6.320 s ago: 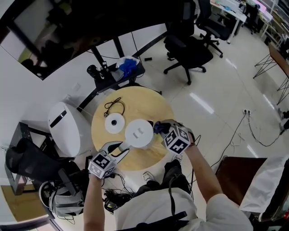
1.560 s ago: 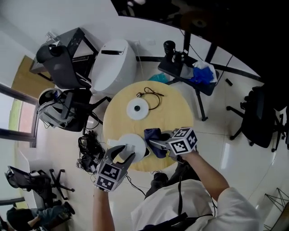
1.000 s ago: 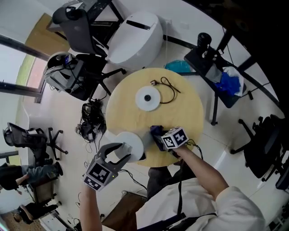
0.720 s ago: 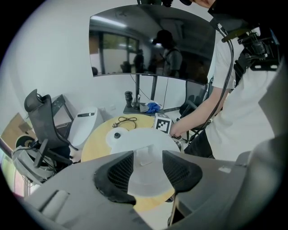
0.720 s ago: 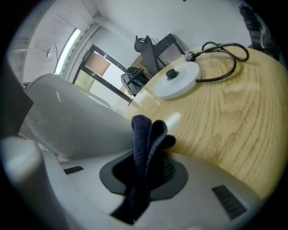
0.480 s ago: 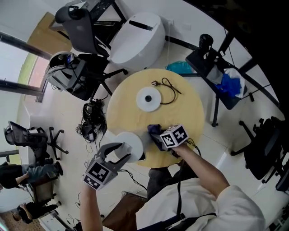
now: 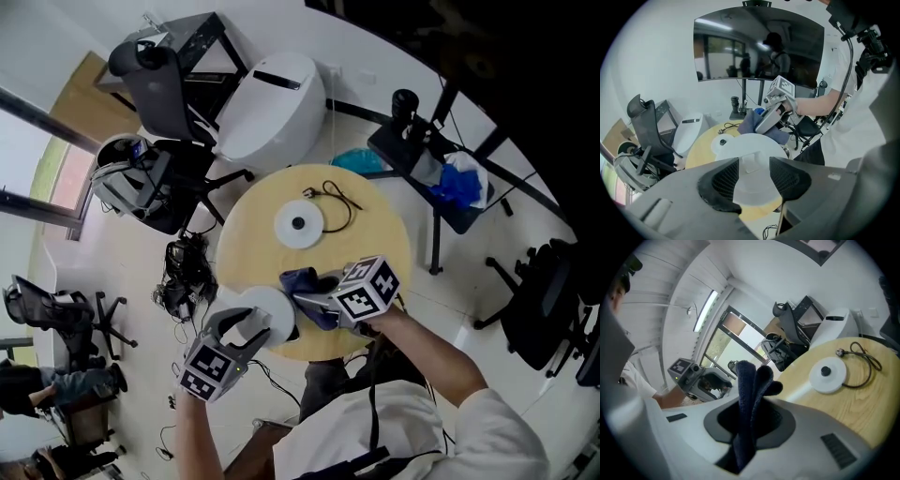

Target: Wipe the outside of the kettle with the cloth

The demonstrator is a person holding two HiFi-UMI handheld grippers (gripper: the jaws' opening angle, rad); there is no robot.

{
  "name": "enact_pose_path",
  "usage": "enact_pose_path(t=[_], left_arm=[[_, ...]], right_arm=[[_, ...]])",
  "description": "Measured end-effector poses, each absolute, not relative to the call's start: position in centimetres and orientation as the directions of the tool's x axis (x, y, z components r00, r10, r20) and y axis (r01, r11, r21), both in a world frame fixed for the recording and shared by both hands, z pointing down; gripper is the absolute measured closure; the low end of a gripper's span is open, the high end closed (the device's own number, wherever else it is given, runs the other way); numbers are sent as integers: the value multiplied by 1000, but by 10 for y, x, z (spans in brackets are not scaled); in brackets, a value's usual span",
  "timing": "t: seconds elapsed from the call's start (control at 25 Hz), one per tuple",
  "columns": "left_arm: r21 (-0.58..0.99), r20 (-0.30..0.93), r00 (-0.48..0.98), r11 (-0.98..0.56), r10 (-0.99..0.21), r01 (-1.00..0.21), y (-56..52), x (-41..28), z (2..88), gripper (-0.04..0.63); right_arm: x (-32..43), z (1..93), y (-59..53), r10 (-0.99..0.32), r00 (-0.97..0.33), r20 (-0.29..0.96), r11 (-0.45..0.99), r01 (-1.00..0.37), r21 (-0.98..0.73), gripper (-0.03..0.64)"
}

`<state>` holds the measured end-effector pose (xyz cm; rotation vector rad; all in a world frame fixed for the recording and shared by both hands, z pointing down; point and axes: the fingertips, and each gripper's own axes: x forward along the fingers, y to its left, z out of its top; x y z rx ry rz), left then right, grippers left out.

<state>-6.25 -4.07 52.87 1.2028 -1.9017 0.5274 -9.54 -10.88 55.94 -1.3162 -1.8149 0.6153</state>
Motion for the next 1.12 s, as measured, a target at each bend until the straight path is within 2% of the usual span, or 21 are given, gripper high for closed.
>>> enact_pose_path(t=[0.16,0.44,0.68,0.88,1.12], left_arm=[[77,807,-213,456,-550,-887,-45,-64,530,387],[115,785,-218,482,-580,-868,-46,-64,527,387],[121,771,-256,529,-583,-840,-49,-64,527,387],[114,778,-266,544,-569,-832,-49,-63,527,387],[125,782,-276,574,-559,-809,-52,-64,528,395]], right_arm=[[-101,543,-109,957,-50,285,258,592,-764,551],[-112,579,-101,929,77,362,234,635,-736,551],[-113,645,-101,832,102,545,318,718,-619,551],[-111,712,-105,701,135,700,357,784,-508,551],[-109,762,-111,527,202,825,241,896,-374,551]])
